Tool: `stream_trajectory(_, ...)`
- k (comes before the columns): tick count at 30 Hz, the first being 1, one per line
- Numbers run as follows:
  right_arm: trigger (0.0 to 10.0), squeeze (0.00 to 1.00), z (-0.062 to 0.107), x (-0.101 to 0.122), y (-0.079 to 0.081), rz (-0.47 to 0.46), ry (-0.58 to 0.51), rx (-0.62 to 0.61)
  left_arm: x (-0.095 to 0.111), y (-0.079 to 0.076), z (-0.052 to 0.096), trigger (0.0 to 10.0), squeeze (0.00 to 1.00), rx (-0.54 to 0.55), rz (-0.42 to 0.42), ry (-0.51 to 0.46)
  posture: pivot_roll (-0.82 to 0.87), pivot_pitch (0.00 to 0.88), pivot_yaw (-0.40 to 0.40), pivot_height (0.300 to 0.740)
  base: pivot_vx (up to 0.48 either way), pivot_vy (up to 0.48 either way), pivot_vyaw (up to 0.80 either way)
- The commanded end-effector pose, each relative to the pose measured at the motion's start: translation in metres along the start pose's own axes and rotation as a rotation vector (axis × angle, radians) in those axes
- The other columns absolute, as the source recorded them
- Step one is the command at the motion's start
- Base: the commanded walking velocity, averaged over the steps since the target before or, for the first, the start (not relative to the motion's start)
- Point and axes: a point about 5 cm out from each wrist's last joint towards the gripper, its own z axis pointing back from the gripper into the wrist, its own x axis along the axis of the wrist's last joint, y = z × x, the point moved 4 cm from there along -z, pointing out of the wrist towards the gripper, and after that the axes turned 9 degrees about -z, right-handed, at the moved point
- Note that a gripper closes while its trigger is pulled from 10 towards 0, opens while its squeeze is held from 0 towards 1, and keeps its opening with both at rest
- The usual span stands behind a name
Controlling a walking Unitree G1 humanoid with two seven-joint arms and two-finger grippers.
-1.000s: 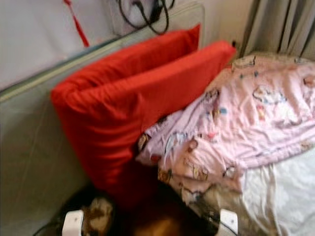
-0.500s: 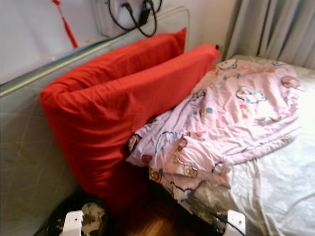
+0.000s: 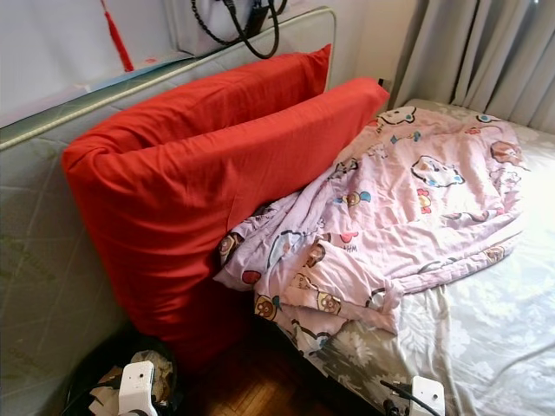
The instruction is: Clean up the room
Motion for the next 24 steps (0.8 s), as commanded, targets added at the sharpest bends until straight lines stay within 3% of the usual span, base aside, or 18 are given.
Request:
stream_trajectory(1,10.0,0.0,0.001,-0.008,0.002,0.004,0.01,-0.001,-0.002,0.001,0.001,10.0,0.0,0.002,-0.005,0.005,0.04,0.029,-0.006,0.74,0.285,0.0,0.0)
stream_trajectory(7,10.0,0.0,0.003,-0.019,0.01,-0.015,0.025,-0.003,-0.002,0.003,0.001,10.0,0.0,-0.007,-0.023,0.005,0.02,0.033,0.024,0.74,0.285,0.0,0.0)
stream_trajectory(15,10.0,0.0,0.002,-0.015,0.008,-0.045,0.014,-0.02,-0.003,0.003,0.001,10.0,0.0,-0.013,-0.039,0.01,0.02,0.025,0.034,0.74,0.296,0.0,0.0)
stream_trajectory(20,10.0,0.0,0.002,-0.017,0.008,-0.046,0.018,-0.025,-0.003,0.002,0.001,10.0,0.0,-0.012,-0.036,0.011,0.02,0.024,0.034,0.74,0.296,0.0,-0.68)
stream_trajectory(24,10.0,0.0,0.002,-0.018,0.008,-0.033,0.02,-0.022,-0.005,0.001,0.001,10.0,0.0,-0.013,-0.037,0.012,0.02,0.01,0.032,0.74,0.302,0.0,0.0)
